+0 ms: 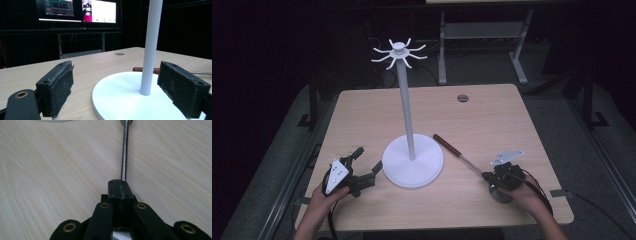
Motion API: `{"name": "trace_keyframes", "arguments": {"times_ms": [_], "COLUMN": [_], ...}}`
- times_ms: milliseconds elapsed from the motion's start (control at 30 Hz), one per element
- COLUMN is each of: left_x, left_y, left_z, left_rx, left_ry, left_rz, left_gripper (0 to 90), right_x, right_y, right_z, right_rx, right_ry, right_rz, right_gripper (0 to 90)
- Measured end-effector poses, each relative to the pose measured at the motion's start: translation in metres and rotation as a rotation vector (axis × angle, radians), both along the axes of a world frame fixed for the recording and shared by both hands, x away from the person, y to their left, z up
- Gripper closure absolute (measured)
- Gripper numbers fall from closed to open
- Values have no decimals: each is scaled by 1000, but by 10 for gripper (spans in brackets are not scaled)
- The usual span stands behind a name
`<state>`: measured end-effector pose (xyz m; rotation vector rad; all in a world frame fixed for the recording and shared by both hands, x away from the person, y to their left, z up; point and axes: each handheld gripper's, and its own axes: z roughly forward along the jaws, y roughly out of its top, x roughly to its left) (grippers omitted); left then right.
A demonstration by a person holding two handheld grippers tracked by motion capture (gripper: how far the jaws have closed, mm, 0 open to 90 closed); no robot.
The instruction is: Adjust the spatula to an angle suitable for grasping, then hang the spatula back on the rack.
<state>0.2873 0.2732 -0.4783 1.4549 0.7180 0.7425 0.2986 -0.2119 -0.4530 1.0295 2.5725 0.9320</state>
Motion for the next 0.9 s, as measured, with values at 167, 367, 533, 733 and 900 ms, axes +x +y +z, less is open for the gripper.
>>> {"name": "trace_keyframes", "arguments": {"times_ms": [167,367,533,733,900], "left_x": [0,0,0,0,0], "left_y": [0,0,0,0,-1], "left_z": [0,0,0,0,0], "left_rx": [0,2,2,0,0], "left_ry": [0,-1,-1,7,7], "left_rz": [0,0,1,2,2], "left_gripper": [126,126,126,126,126], "right_x": [3,3,5,15,34], "right_y": [-6,-8,-5,0,10], "right_z": [0,2,8,15,22], "right_rx": [-11,5,31,46,58], "right_ry": [-11,-16,-27,-17,21], "right_rz": [-28,-28,-15,-10,-5], "right_gripper": [899,899,887,776,691]}}
